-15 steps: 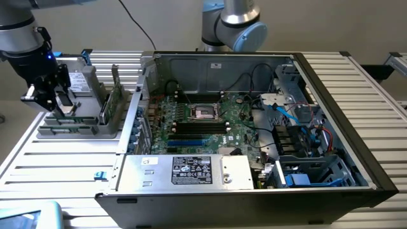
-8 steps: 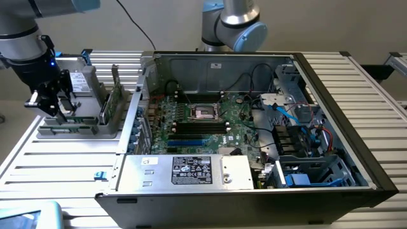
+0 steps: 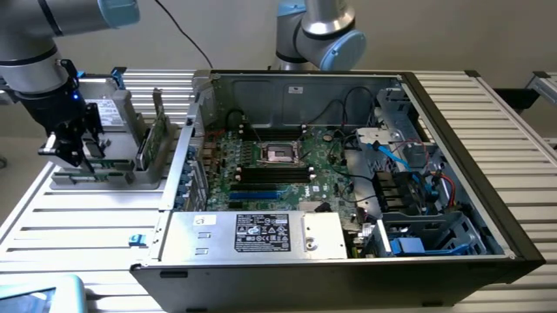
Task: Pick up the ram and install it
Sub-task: 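Pick up the ram and move it above insertion slot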
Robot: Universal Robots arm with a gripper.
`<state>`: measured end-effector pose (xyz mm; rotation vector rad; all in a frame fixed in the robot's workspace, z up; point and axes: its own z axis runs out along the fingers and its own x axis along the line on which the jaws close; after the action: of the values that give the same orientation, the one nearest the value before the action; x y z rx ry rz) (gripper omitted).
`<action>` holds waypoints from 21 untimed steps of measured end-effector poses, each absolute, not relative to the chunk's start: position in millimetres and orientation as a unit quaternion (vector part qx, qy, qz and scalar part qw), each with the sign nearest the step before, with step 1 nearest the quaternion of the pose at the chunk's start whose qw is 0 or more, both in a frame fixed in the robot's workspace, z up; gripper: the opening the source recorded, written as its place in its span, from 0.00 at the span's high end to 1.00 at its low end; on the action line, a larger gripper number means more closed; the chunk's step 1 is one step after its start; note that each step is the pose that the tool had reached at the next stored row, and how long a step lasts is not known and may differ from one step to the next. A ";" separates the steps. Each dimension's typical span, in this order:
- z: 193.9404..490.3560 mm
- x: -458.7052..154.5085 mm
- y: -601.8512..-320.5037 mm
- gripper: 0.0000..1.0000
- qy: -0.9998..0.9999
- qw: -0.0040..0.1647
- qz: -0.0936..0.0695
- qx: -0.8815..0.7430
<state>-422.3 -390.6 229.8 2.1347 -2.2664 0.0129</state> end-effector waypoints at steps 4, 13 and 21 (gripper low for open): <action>222.6 -422.2 -391.3 0.51 -0.728 0.014 0.004 0.686; 206.1 -422.2 -391.4 0.51 -0.728 0.014 0.004 0.686; 200.9 -425.2 -391.4 0.51 -0.728 0.008 0.010 0.686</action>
<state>-425.2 -391.4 200.9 2.1425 -2.2747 0.0299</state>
